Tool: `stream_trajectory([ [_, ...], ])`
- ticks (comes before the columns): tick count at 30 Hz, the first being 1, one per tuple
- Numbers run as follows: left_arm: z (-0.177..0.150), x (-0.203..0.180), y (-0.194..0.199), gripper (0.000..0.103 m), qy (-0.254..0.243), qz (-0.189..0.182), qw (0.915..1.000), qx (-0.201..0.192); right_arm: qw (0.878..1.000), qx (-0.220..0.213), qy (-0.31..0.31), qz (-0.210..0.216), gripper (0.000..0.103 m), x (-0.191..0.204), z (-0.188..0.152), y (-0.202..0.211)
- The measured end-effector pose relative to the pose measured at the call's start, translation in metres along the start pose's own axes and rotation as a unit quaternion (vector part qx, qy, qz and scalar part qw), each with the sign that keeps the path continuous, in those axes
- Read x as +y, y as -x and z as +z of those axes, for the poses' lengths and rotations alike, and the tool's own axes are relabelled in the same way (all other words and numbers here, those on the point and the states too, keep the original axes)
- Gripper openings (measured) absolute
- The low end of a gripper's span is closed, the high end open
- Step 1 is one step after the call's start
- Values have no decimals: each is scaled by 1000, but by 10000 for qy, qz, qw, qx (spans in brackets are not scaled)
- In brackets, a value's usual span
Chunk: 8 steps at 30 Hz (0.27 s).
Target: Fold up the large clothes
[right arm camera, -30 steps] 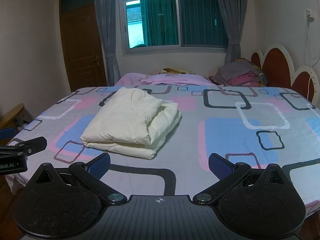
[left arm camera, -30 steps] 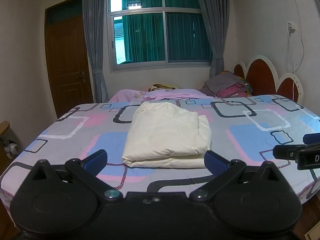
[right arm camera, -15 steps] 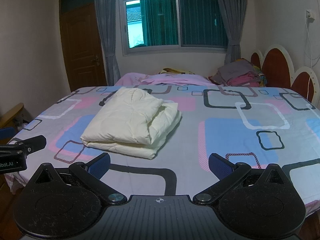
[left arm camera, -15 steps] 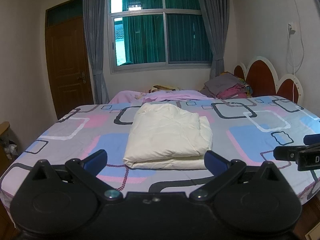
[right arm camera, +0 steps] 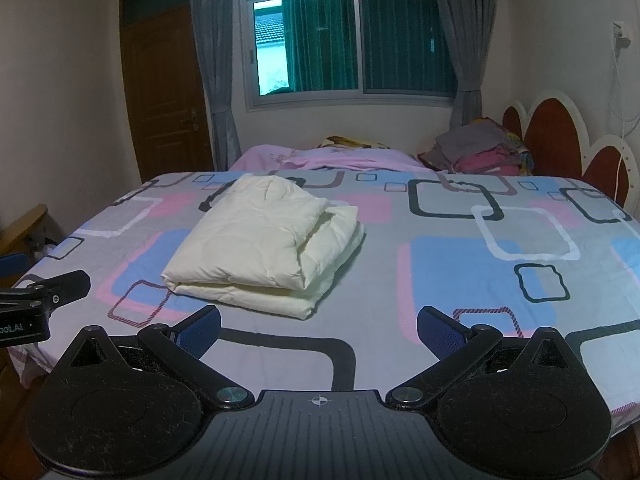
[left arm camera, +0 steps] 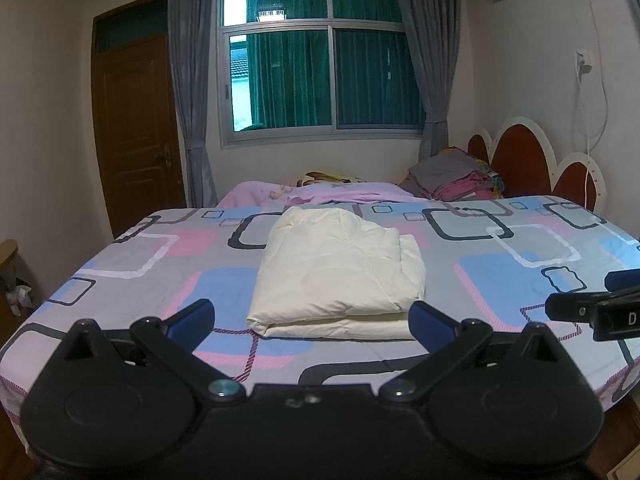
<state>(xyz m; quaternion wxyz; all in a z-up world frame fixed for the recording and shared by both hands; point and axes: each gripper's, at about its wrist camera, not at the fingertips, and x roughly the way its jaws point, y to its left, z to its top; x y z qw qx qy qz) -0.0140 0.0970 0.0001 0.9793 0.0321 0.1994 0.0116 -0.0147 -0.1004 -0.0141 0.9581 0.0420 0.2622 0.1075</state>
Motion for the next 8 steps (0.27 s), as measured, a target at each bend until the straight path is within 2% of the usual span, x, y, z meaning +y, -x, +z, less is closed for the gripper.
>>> stream_trajectory([
  [8, 0, 2, -1, 103, 6, -16, 10000, -51, 10000, -18, 7, 7, 103, 1, 2, -1],
])
